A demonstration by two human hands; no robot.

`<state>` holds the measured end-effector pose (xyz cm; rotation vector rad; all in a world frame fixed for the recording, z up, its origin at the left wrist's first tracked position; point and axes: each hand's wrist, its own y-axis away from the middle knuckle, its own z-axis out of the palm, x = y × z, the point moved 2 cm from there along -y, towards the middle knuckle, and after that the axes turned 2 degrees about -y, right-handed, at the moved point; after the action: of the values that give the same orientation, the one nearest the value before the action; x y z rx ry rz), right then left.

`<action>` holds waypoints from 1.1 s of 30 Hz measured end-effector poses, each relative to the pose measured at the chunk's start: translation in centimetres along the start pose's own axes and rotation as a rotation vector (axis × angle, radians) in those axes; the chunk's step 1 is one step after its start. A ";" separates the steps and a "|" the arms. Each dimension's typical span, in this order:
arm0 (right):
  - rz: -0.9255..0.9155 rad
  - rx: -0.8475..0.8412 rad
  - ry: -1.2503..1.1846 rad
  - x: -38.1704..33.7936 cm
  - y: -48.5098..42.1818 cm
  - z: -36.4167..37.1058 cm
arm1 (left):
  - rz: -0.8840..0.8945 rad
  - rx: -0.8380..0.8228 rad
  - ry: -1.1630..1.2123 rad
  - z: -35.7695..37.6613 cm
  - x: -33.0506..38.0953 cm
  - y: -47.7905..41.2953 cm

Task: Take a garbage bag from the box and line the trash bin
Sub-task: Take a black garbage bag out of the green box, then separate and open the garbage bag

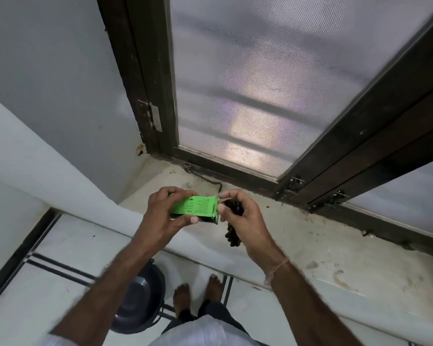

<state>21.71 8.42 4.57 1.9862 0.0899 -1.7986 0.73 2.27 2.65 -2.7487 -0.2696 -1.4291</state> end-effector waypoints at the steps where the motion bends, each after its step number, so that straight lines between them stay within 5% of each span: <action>1: 0.021 0.018 -0.013 0.4 -0.2 0.2 | -0.012 0.007 0.000 0.2 0.0 -0.1; 18: 0.167 0.051 -0.048 4.7 -3.6 0.9 | -0.068 0.040 -0.356 0.6 -2.5 -2.1; 22: 0.157 0.068 -0.107 3.3 -2.0 0.9 | -0.085 0.217 -0.417 1.1 -0.2 -0.3; 24: 0.133 0.032 -0.143 2.6 -0.8 1.8 | -0.167 0.289 -0.198 1.8 1.7 1.5; 28: 0.219 -0.019 -0.218 1.6 1.2 5.8 | -0.461 0.060 0.575 3.6 5.6 5.4; 33: 0.391 -0.117 -0.286 1.0 3.3 10.5 | -0.639 0.199 0.703 2.5 4.1 8.4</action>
<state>13.24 1.31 4.11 1.5210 -0.2596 -1.7478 6.44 -5.12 5.03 -1.8963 -1.2253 -2.2230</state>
